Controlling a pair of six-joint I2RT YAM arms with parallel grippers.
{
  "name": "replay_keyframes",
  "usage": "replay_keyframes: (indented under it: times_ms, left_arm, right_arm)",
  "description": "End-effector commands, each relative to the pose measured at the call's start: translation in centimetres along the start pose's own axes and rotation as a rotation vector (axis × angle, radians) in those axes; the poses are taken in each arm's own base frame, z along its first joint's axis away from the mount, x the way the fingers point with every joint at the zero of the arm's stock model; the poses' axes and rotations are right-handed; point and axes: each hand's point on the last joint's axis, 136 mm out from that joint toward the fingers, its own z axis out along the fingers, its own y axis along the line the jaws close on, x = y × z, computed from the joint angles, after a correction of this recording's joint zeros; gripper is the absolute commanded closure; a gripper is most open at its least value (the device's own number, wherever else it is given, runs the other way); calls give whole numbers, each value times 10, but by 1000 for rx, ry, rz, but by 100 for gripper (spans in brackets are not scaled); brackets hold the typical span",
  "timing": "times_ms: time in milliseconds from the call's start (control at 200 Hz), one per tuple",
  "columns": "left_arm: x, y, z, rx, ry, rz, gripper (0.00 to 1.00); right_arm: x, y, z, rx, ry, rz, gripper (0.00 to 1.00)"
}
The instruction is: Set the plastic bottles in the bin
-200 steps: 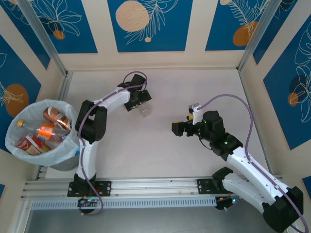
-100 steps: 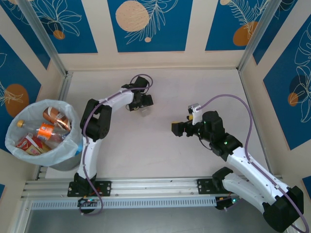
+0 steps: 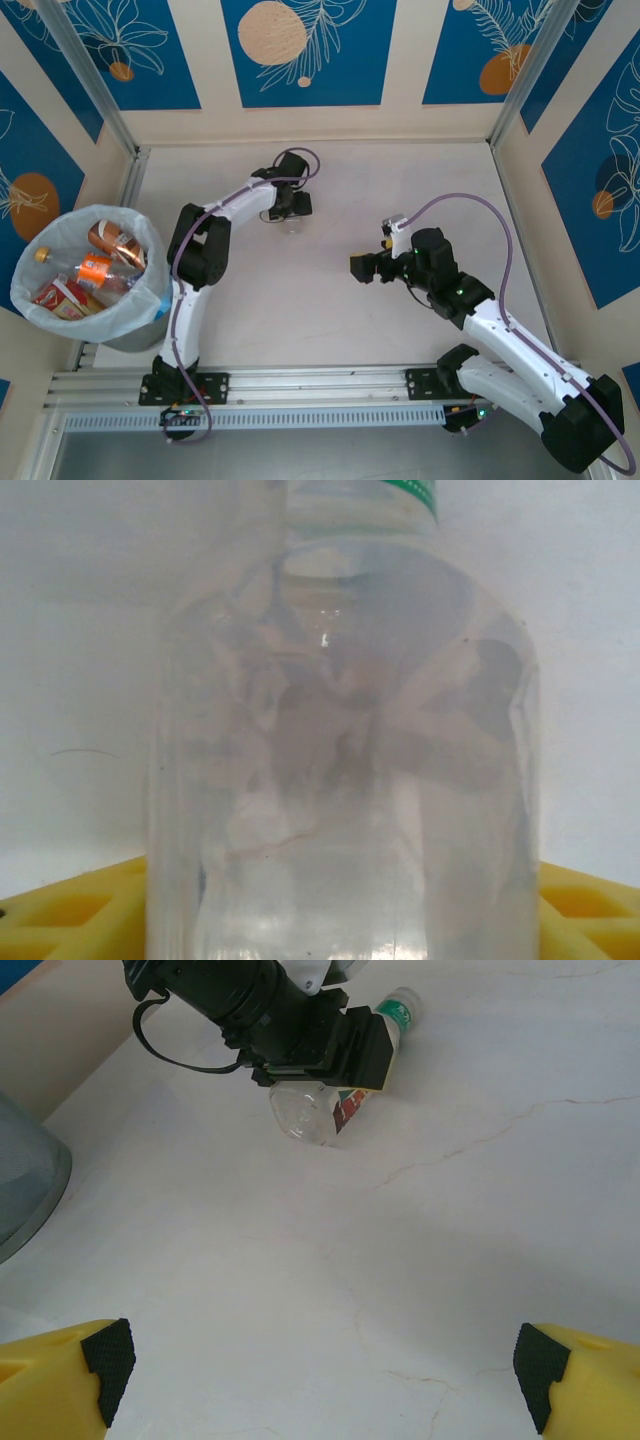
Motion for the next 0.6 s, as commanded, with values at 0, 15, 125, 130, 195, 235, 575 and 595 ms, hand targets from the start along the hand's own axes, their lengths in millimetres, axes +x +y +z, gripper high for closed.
replay_keyframes:
  times_ms: [0,15,125,130,195,235,575,595]
  left_arm:
    - [-4,-2,-11,-23,-17,59,36]
    - [-4,-1,-13,-24,-20,63,36]
    - [-7,3,-29,-36,-51,78,40]
    - [-7,3,-29,-36,-52,80,40]
    - [-7,3,-38,-27,-65,90,41]
    - [-7,2,-43,-18,-71,95,42]
    - [-6,-1,-110,40,-162,147,50]
    - [-5,-1,-116,43,-170,152,50]
  right_arm:
    - [-15,6,-4,-13,-45,-33,1]
    - [-15,6,-4,-12,-45,-34,0]
    - [-15,6,-4,-10,-47,-38,1]
    - [-15,6,-4,-9,-47,-37,0]
    - [-15,6,-3,-9,-48,-39,0]
    - [-15,6,-3,-8,-49,-38,1]
    - [-23,1,0,15,-104,-31,0]
    - [-24,1,0,16,-110,-31,1]
